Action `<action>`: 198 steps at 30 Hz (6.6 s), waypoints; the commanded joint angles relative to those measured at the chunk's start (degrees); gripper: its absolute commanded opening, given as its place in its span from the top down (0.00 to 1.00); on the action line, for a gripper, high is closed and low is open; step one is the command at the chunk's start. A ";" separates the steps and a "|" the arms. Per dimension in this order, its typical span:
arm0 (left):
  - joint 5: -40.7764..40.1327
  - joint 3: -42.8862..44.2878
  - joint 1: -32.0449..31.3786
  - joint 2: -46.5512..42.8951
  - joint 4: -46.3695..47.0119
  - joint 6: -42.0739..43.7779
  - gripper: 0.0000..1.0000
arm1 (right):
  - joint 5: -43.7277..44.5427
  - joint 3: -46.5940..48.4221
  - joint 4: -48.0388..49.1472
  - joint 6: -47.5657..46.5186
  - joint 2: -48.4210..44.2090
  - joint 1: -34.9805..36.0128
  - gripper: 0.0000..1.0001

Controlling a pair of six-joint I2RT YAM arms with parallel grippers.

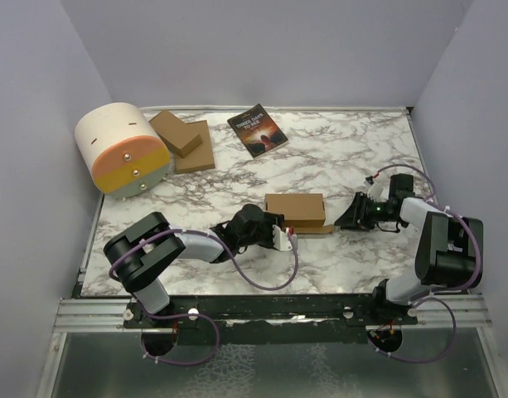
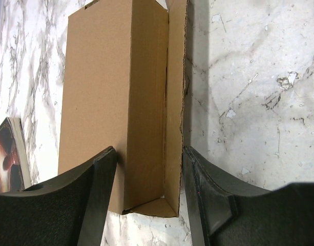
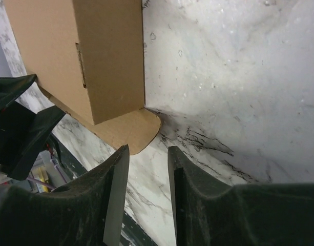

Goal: Fold the paper box

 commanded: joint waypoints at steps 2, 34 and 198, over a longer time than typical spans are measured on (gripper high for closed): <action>0.32 0.81 -0.31 1.93 -1.87 -1.93 0.44 | 1.49 1.37 -1.98 1.00 2.02 1.57 0.66; -4.61 6.60 -2.93 7.14 -4.16 -13.68 0.45 | 10.01 11.60 -3.92 -5.26 3.70 9.75 0.86; -21.07 26.56 -7.83 19.46 -24.92 -30.16 0.44 | 8.58 7.76 4.89 -41.78 3.79 6.81 0.94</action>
